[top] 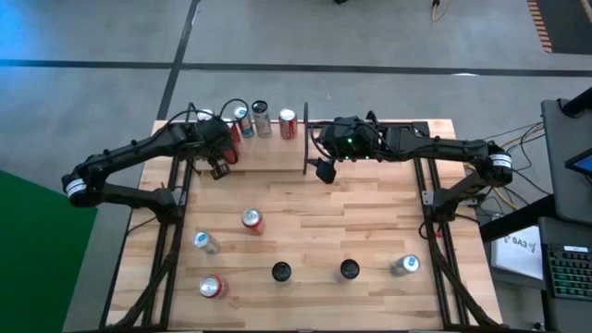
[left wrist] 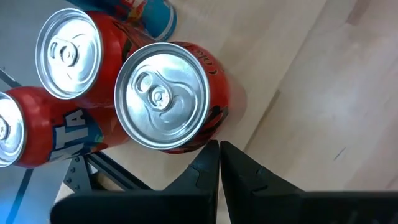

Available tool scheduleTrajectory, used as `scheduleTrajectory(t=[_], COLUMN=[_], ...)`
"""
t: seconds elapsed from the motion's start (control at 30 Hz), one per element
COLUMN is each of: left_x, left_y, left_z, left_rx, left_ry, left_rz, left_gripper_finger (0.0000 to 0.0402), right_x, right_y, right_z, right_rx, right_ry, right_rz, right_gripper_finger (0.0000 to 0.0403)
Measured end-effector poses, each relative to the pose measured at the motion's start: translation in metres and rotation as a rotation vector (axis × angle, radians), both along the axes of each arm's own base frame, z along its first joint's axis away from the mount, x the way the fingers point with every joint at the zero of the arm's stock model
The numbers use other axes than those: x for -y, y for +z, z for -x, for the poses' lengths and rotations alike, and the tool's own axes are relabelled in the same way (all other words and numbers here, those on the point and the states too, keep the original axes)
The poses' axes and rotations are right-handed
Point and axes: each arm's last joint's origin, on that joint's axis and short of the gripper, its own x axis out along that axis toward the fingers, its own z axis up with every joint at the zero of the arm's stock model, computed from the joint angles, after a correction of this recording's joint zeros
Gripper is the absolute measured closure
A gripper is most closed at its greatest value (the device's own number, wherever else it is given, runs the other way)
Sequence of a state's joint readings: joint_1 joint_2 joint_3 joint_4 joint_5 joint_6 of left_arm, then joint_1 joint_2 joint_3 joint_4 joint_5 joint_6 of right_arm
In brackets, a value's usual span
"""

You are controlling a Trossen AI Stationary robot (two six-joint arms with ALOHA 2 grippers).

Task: Place canned beverage on shelf
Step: Put the red black soda can on the shelf aligned with the other red black soda can, then put the right blue soda can on the shelf aligned with the other blue soda can

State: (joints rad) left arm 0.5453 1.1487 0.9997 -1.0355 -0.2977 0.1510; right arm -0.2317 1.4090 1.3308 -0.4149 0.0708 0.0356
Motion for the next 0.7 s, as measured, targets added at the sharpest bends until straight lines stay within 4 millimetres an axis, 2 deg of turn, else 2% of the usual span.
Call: scheduleTrajectory(t=[0.2,0.37,0.57,0.7], left_x=[0.005,0.019,0.045,0.063], left_y=[0.004,0.017,0.035,0.038], left_z=[0.002,0.008,0.010,0.007], left_rx=[0.086,0.229,0.526,0.748], left_ry=[0.016,0.009,-0.099,-0.214], left_rz=[0.063,0.078,-0.008,-0.054], left_gripper_finger=[0.0402,0.0402,0.0402,0.0402], right_x=[-0.005,-0.012,-0.024,-0.032], right_y=[0.000,-0.002,-0.003,0.001], right_z=[-0.001,-0.001,-0.002,-0.004], right_rx=[0.000,-0.021,-0.036,-0.011], right_ry=[0.015,0.029,0.045,0.058], right_rz=[-0.001,-0.018,-0.048,-0.064], right_gripper_finger=[0.0074,0.0074,0.0074,0.0074])
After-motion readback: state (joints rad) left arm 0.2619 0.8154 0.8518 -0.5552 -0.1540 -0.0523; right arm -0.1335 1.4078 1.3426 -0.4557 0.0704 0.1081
